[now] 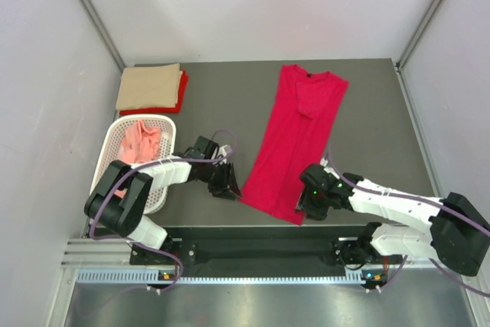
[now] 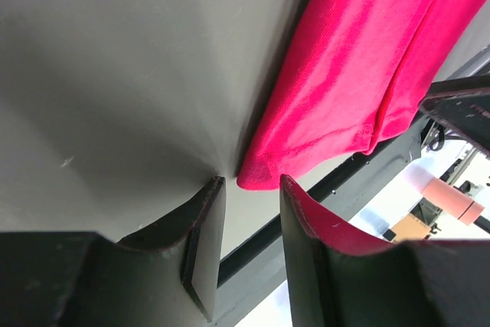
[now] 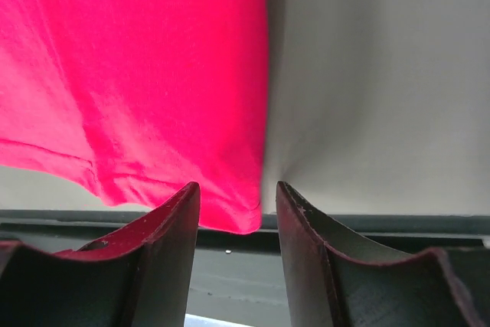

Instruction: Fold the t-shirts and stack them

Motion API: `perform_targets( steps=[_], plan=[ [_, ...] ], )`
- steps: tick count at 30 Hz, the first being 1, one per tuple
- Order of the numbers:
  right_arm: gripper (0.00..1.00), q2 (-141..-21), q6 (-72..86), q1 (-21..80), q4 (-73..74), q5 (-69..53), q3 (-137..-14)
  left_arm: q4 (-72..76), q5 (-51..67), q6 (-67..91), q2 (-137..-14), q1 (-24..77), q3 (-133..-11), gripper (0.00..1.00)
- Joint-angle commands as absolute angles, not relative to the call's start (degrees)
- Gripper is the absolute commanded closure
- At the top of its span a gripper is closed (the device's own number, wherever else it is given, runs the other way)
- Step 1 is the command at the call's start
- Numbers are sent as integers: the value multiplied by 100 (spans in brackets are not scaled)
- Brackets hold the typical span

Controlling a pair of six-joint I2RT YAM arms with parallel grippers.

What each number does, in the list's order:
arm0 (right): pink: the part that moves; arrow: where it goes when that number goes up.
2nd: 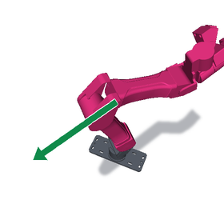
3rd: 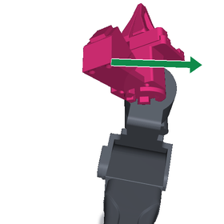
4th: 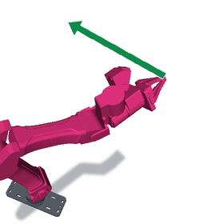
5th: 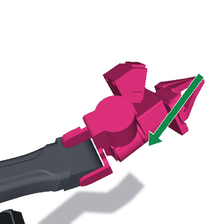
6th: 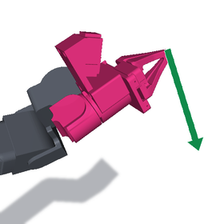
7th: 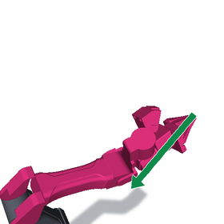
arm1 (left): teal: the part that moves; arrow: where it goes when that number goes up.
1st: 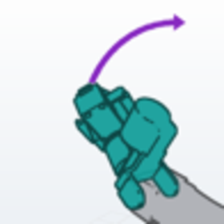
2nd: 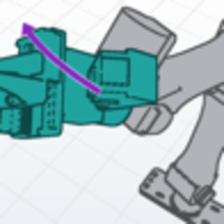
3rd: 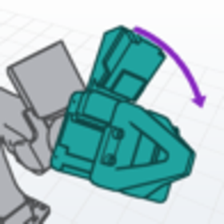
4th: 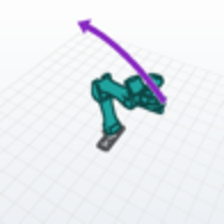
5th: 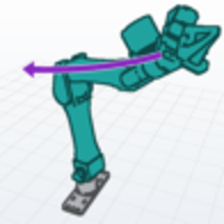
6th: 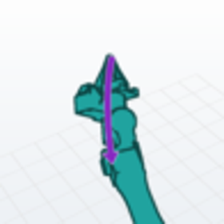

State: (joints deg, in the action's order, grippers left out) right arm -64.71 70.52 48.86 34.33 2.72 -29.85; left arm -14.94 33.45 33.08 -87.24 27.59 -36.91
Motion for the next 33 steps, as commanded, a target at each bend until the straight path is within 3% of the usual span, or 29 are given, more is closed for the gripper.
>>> perform_targets(
  steps=[1, 9, 18, 19, 22, 23, 24, 26, 33],
  plan=[
    [55, -6627, 7584, 5220, 3427, 676, -3278, -1292, 3041, 3217, -8929, 2839, -3586, 60],
    [55, -6777, 8085, 5642, 3718, 949, -3270, -1213, 2909, 3287, -9026, 2900, -3437, 68],
    [57, -6609, 8332, 5889, 3674, 993, -3138, -1081, 2839, 3436, -9123, 3076, -3287, 69],
    [58, -6601, 8341, 5897, 3700, 1028, -3138, -1081, 2830, 3463, -9106, 3085, -3278, 74],
    [72, -6540, 8341, 5915, 3735, 1055, -3085, -1169, 2672, 3533, -8965, 3094, -3217, 81],
    [78, -6513, 8350, 5932, 3744, 1081, -3068, -1221, 2611, 3533, -8869, 3094, -3199, 89],
    [90, -6478, 8358, 5950, 3762, 1098, -3033, -1274, 2549, 3533, -8807, 3094, -3191, 93],
    [100, -6355, 8376, 5985, 3814, 1151, -3006, -1441, 2391, 3533, -8676, 3094, -3173, 100],
    [100, -6196, 8314, 6108, 3938, 1204, -3014, -1740, 2373, 3603, -8235, 3155, -3217, 100]
  ],
)
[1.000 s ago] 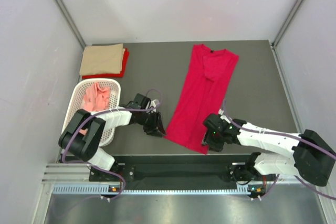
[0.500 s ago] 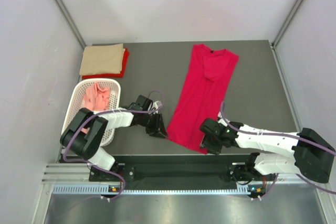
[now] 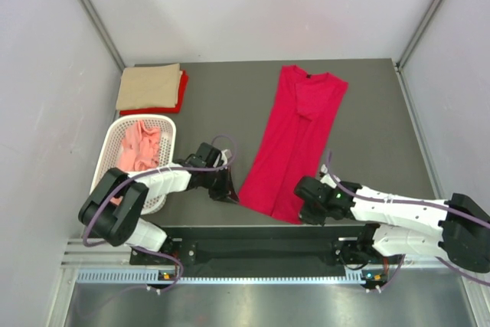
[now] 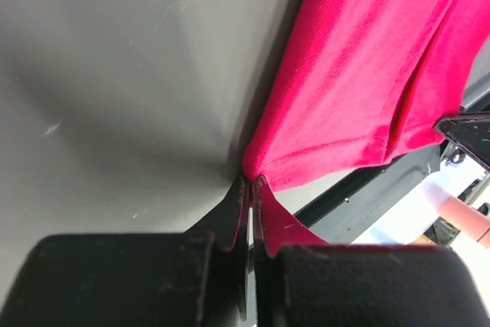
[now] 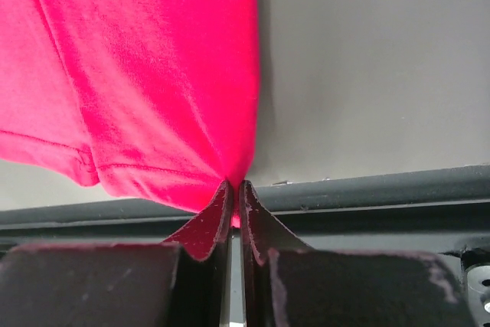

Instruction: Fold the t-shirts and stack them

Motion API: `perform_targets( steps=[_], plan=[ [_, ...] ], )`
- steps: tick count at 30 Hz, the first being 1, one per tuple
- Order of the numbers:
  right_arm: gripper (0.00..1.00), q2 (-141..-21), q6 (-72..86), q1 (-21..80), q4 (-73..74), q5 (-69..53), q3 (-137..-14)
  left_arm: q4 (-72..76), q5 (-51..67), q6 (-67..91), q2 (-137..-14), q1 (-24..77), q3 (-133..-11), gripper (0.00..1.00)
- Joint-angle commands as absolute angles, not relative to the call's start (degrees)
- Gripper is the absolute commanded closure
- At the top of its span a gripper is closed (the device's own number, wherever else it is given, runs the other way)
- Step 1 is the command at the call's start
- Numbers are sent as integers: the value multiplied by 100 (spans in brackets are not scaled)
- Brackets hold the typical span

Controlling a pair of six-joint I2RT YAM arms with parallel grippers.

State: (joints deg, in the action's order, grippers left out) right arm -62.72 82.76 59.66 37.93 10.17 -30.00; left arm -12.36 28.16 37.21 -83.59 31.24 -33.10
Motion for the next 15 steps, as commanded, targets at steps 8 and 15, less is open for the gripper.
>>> perform_targets(
  steps=[8, 15],
  plan=[
    [100, -6363, 8323, 6337, 4183, 1397, -3357, -1714, 2636, 3744, -8314, 3340, -3366, 100],
    [100, -6591, 8148, 6249, 4210, 1547, -3665, -1801, 2646, 3893, -8340, 3375, -3752, 100]
  ],
)
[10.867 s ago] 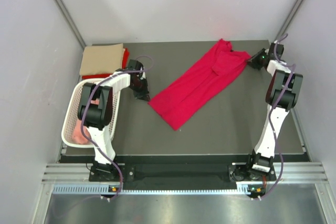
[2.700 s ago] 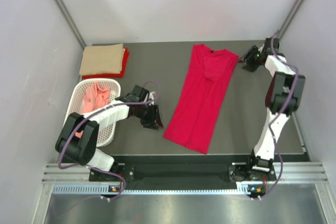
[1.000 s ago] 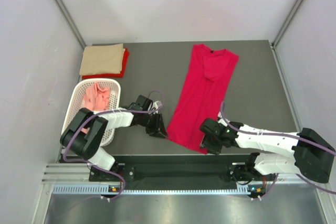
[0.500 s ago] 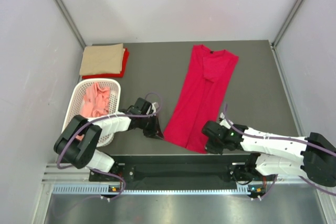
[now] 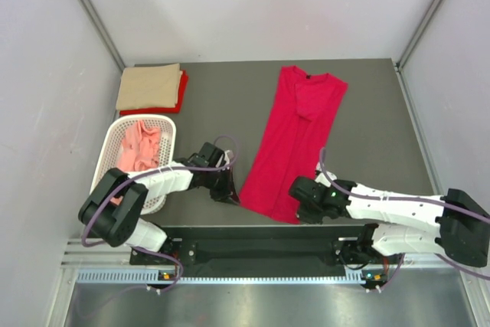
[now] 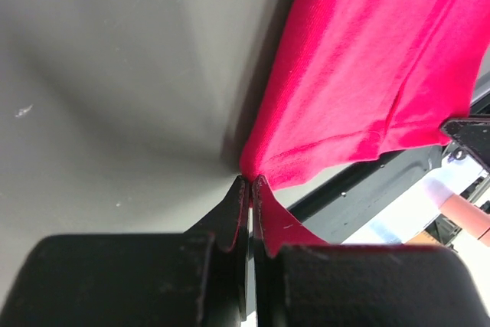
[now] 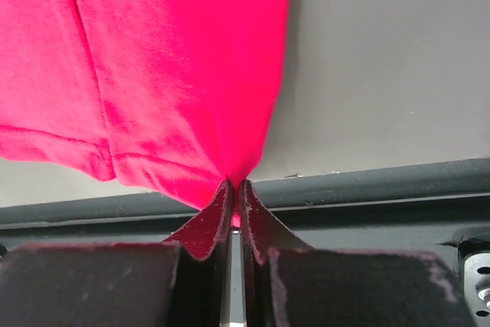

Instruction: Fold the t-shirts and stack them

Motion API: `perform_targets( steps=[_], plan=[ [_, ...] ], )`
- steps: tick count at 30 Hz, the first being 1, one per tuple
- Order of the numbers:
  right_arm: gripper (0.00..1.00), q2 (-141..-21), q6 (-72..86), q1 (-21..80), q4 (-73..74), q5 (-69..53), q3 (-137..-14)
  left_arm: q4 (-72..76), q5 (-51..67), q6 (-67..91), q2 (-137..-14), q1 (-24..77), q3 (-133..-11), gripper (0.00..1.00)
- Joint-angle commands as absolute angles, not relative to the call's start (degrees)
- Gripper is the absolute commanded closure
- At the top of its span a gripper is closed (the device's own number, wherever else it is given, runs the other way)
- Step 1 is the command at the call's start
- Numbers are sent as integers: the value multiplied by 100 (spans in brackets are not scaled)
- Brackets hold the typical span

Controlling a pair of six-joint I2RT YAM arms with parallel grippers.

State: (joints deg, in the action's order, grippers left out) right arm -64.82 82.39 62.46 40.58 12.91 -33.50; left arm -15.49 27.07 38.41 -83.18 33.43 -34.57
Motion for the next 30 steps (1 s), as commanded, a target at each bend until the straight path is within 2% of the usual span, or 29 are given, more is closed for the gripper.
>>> perform_targets(
  steps=[1, 6, 16, 20, 25, 30],
  plan=[
    [100, -6618, 8121, 6223, 4210, 1573, -3682, -1880, 2646, 3885, -8384, 3375, -3849, 100],
    [100, -6653, 7639, 5767, 4210, 1617, -3849, -2100, 2724, 3841, -8815, 3375, -4578, 100],
    [100, -6873, 5602, 3817, 4000, 1345, -4464, -2864, 2619, 3595, -10150, 3305, -6537, 100],
    [100, -7302, 4828, 3026, 3736, 959, -4841, -3137, 2619, 3586, -10880, 3191, -7750, 100],
    [100, -7778, 4228, 2471, 3727, 949, -5527, -3558, 2434, 3463, -11695, 2989, -9242, 100],
    [100, -8252, 3727, 2022, 3525, 914, -5993, -3657, 2732, 3261, -12365, 2795, -10352, 100]
  ],
)
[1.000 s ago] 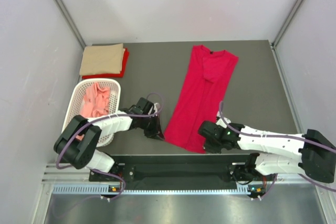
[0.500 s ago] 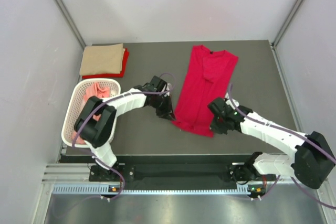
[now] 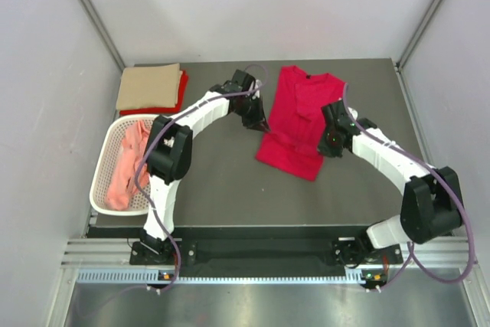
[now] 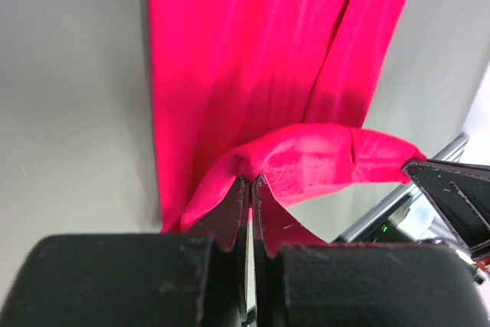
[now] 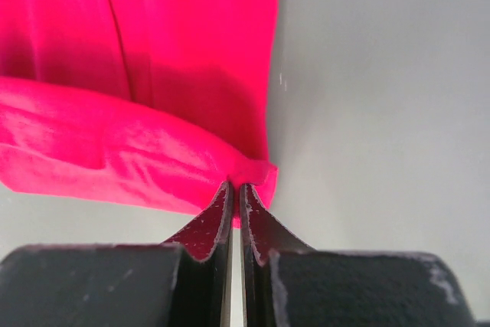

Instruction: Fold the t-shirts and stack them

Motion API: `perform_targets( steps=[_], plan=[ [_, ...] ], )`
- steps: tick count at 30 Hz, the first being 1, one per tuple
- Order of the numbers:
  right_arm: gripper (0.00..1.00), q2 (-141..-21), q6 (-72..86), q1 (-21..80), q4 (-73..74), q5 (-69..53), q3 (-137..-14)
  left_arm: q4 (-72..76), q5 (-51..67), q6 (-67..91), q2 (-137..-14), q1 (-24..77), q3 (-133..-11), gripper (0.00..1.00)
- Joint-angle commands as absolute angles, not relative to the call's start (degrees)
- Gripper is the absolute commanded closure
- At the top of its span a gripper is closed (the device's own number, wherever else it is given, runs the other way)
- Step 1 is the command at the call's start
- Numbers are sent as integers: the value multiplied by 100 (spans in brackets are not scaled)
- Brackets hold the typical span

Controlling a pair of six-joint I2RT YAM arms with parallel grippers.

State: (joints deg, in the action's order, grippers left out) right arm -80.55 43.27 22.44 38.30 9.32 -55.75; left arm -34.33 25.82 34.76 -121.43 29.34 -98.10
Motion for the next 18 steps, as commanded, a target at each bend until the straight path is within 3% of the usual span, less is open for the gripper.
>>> perform_targets(
  steps=[1, 10, 18],
  plan=[
    [100, -8323, 3622, 1917, 3507, 905, -6072, -3561, 2899, 3243, -12549, 2769, -10632, 100],
    [100, -9087, 3366, 1276, 2813, 308, -6530, -3437, 3524, 3568, -13806, 2496, -12268, 100],
    [100, -9720, 3173, 993, 2540, 18, -7005, -2542, 3902, 3814, -14089, 2382, -12472, 100]
  ],
)
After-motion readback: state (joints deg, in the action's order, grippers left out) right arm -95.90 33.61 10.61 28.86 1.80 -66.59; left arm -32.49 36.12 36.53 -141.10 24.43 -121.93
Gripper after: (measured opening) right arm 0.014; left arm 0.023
